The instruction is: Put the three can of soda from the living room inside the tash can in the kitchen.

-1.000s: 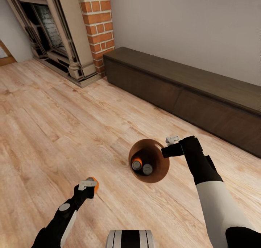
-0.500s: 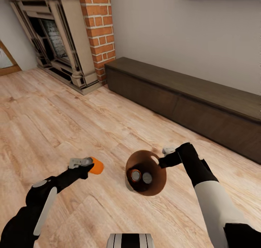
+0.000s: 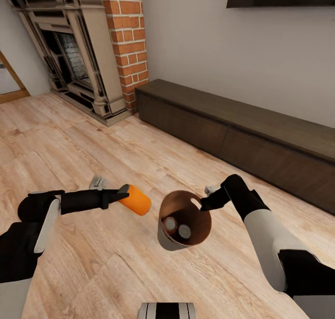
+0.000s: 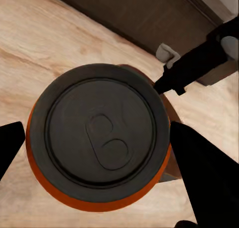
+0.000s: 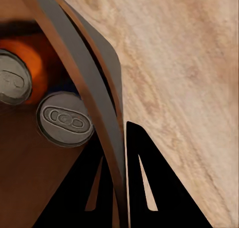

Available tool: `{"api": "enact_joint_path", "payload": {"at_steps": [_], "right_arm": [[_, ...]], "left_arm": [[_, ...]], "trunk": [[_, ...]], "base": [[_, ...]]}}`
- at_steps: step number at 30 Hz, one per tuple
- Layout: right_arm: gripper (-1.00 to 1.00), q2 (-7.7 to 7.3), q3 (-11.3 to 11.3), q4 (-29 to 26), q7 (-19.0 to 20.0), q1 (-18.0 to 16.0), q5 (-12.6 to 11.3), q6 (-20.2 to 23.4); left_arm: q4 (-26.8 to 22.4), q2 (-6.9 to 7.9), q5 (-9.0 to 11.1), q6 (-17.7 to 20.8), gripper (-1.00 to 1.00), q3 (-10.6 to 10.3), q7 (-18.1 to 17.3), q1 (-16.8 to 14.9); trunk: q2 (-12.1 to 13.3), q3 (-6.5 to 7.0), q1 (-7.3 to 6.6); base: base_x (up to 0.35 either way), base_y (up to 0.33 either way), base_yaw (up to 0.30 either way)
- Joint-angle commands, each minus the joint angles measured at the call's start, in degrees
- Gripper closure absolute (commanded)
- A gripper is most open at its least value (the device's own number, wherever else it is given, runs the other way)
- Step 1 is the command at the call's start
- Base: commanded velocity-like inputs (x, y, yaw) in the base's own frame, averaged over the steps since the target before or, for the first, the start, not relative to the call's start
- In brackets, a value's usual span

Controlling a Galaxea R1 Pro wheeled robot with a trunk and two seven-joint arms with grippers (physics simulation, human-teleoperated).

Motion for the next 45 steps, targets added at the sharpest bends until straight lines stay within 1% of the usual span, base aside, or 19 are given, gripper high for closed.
{"api": "enact_joint_path", "payload": {"at_steps": [1, 8, 11, 16, 18, 19, 21, 22, 23, 24, 25, 29, 30, 32, 34, 38, 40, 42, 45], "right_arm": [[1.0, 0.11, -0.1, 0.2, 0.5, -0.2, -2.6, 1.3], [1.0, 0.47, 0.1, 0.5, 0.4, -0.5, -2.5, 1.3], [1.0, 0.51, 1.1, 0.5, 0.3, -0.5, -2.5, 1.3], [1.0, 0.6, 2.2, 0.5, 0.2, -0.5, -2.5, 1.3], [1.0, 0.65, 2.4, 0.5, 0.2, -0.5, -2.6, 1.3], [1.0, 0.72, 2.5, 0.5, 0.2, -0.5, -2.6, 1.3], [1.0, 0.87, 2.6, 0.5, 0.2, -0.5, -2.5, 1.3], [1.0, 0.93, 2.6, 0.5, 0.2, -0.5, -2.5, 1.3], [1.0, 1.09, 2.6, 0.5, 0.1, -0.5, -2.5, 1.3], [1.0, 1.17, 2.7, 0.5, 0.1, -0.5, -2.5, 1.3], [1.0, 1.34, 2.7, 0.5, 0.1, -0.5, -2.5, 1.3], [1.0, 1.84, 2.7, 0.5, 0.1, -0.5, -2.5, 1.3], [1.0, 2.18, 2.7, 0.5, 0.1, -0.6, -2.3, 1.3], [1.0, 2.93, 2.7, 0.5, 0.0, -0.6, -1.2, 1.3], [1.0, 4.12, 2.7, 0.5, 0.0, -0.6, 0.9, 1.3], [1.0, 5.01, 2.6, 0.4, 0.0, -0.6, 2.7, 1.3], [1.0, 5.1, 2.6, 0.4, 0.0, -0.6, 2.9, 1.3], [1.0, 5.16, 2.6, 0.4, 0.0, -0.6, 3.0, 1.3], [1.0, 5.22, 2.6, 0.4, 0.0, -0.6, 3.0, 1.3]], "left_arm": [[0.0, 0.06, -0.1, 0.2, 1.0, 0.0, -1.6, -0.8], [0.0, -0.24, -0.1, 0.6, 1.0, 0.1, -9.6, -3.2], [0.0, -0.56, -0.1, 0.6, 1.0, -0.1, -10.9, -3.9], [0.3, -0.91, -0.3, 0.4, 1.0, -0.1, -11.2, -4.2], [0.4, -1.58, -0.4, 0.3, 1.0, -0.2, -11.1, -4.3], [0.4, -2.44, -0.6, 0.3, 1.0, -0.2, -11.0, -4.3], [0.6, -4.71, -1.8, 0.2, 1.0, -1.3, -9.4, -4.3], [0.6, -5.2, -2.3, 0.1, 1.0, -1.8, -8.7, -4.3], [0.7, -5.92, -3.3, 0.1, 1.0, -3.2, -7.4, -4.3], [0.7, -6.2, -3.7, 0.0, 1.0, -4.1, -6.8, -4.3], [0.9, -6.59, -4.3, -0.1, 1.0, -5.9, -5.7, -4.3], [1.3, -7.38, -5.0, -0.2, 1.0, -9.1, -3.9, -4.3], [1.6, -8.06, -5.3, -0.3, 1.0, -9.8, -2.9, -4.3], [2.3, -9.45, -6.3, -0.4, 1.0, -11.0, -0.8, -4.3], [3.4, -10.67, -8.0, -1.8, 1.0, -12.9, 2.0, -4.3], [7.8, -11.51, -9.7, -4.7, 1.0, -14.9, 4.9, -4.3], [8.6, -12.03, -10.1, -5.1, 1.0, -15.4, 6.0, -4.3], [9.8, -12.7, -10.5, -5.3, 1.0, -17.2, 8.1, -4.3], [11.0, -13.03, -10.6, -5.1, 1.0, -18.6, 10.4, -4.3]], "trunk": [[0.0, 0.0, -0.01], [0.0, 0.0, -0.01], [0.0, 0.0, -0.01], [0.0, 0.0, -0.01], [0.0, 0.0, -0.01], [0.0, 0.0, -0.01], [0.0, 0.0, -0.01], [0.0, 0.0, -0.01], [0.0, 0.0, -0.01], [0.0, 0.0, -0.01], [0.0, 0.0, -0.01], [0.0, 0.0, -0.01], [0.0, 0.0, -0.01], [0.0, 0.0, -0.01], [0.0, 0.0, -0.01], [0.0, 0.0, -0.01], [0.0, 0.0, -0.01], [0.0, 0.0, -0.01], [0.0, 0.0, -0.01]], "base": [[0.0, 0.0, 0.0], [0.0, 0.0, 0.0], [0.0, 0.0, 0.0], [0.0, 0.0, 0.0], [0.0, 0.0, 0.0], [0.0, 0.0, 0.0], [0.0, 0.0, 0.0], [0.0, 0.0, 0.0], [0.0, 0.0, 0.0], [0.0, 0.0, 0.0], [0.0, 0.0, 0.0], [0.0, 0.0, 0.0], [0.0, 0.0, 0.0], [0.0, 0.0, 0.0], [0.0, 0.0, 0.0], [0.0, 0.0, 0.0], [0.0, 0.0, 0.0], [0.0, 0.0, 0.0], [0.0, 0.0, 0.0]]}}
